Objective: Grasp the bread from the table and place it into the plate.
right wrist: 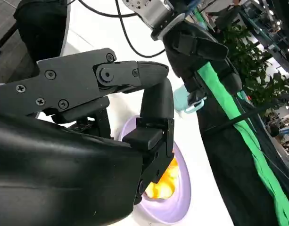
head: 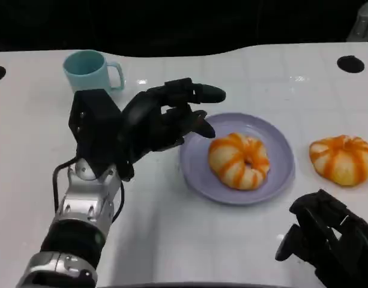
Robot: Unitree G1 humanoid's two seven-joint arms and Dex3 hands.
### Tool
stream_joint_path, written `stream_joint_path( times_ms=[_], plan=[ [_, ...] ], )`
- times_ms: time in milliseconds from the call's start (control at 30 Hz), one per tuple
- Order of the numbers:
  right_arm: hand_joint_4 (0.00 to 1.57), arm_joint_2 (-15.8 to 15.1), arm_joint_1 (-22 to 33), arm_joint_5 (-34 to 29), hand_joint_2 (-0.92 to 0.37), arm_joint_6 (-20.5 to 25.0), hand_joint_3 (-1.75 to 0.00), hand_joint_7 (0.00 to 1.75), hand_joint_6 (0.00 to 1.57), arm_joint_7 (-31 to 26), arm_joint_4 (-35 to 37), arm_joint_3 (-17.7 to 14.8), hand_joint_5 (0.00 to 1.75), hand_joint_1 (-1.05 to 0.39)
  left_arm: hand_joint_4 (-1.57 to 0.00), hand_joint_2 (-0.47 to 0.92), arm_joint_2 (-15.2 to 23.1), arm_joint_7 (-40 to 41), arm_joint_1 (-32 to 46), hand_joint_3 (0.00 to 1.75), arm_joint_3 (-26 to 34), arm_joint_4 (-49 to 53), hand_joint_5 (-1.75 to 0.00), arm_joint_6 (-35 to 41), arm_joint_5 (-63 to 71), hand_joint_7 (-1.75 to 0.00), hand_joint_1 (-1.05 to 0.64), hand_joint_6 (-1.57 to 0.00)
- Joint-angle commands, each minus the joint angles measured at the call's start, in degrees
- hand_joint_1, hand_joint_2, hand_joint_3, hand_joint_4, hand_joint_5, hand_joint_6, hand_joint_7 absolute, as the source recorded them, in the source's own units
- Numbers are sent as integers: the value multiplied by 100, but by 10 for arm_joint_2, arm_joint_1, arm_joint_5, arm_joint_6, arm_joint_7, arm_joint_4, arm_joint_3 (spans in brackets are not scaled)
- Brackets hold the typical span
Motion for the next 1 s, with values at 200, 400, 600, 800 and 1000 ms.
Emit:
stream_joint_path(
  times_ms=[200,400,600,800,1000],
  plan=[
    [56,-7,3,6,-92,3,-28,140,52,-1,-8,-7,171,-52,-57,92,15,9,188,42,39,-308,-158,233,-143,-121,-62,-54],
    [55,-7,1,6,-92,5,-29,141,50,-2,-8,-7,172,-52,-55,92,14,76,261,40,55,-435,-174,351,-193,-147,-63,-49],
    [54,-7,2,7,-92,6,-28,142,50,-2,-10,-7,173,-52,-64,92,3,124,325,42,71,-507,-175,427,-240,-152,-59,-51],
    [54,-8,3,3,-92,5,-28,142,50,-3,-14,-6,173,-52,-66,92,-7,163,363,45,79,-548,-175,464,-262,-162,-57,-46],
    [53,-11,2,3,-92,3,-28,141,50,0,-14,-8,173,-52,-68,92,-14,192,402,49,81,-584,-175,506,-292,-170,-54,-43]
  ],
)
